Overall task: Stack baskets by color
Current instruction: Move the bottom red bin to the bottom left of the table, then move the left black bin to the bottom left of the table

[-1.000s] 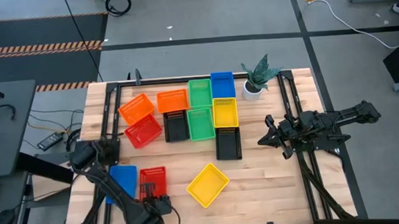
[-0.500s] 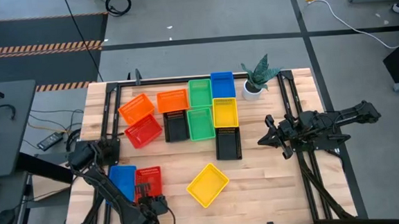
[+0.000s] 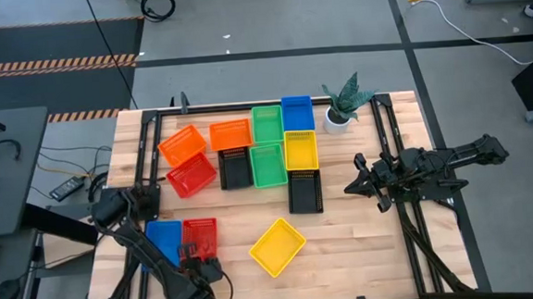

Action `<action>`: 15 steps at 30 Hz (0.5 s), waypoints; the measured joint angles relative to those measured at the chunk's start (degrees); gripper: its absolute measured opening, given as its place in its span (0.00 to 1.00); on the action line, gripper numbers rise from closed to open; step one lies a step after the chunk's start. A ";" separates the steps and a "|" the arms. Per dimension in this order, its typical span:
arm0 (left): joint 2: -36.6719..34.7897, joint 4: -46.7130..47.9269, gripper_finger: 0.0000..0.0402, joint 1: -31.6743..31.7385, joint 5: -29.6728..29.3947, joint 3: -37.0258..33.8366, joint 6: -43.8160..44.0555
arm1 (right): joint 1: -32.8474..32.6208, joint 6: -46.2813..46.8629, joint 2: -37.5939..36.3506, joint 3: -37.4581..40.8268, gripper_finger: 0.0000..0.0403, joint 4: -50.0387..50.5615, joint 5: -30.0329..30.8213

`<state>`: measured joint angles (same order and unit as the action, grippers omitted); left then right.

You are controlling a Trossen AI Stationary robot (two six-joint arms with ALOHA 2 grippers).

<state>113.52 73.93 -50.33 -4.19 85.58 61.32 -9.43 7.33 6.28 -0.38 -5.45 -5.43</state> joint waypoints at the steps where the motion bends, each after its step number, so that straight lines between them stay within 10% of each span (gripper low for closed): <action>1: -0.61 -0.03 0.36 0.19 0.95 0.00 0.04 | 0.02 0.00 0.00 0.00 0.07 0.00 0.01; 9: -10.07 -0.82 0.50 3.04 3.19 0.04 4.61 | 0.02 0.00 0.00 0.00 0.07 0.00 0.02; 15: -16.05 -0.96 0.47 7.68 -9.40 0.07 6.74 | 0.01 0.00 0.05 0.00 0.07 -0.02 0.02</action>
<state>97.47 72.97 -42.65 -13.58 85.65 68.06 -9.42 7.33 6.34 -0.38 -5.47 -5.41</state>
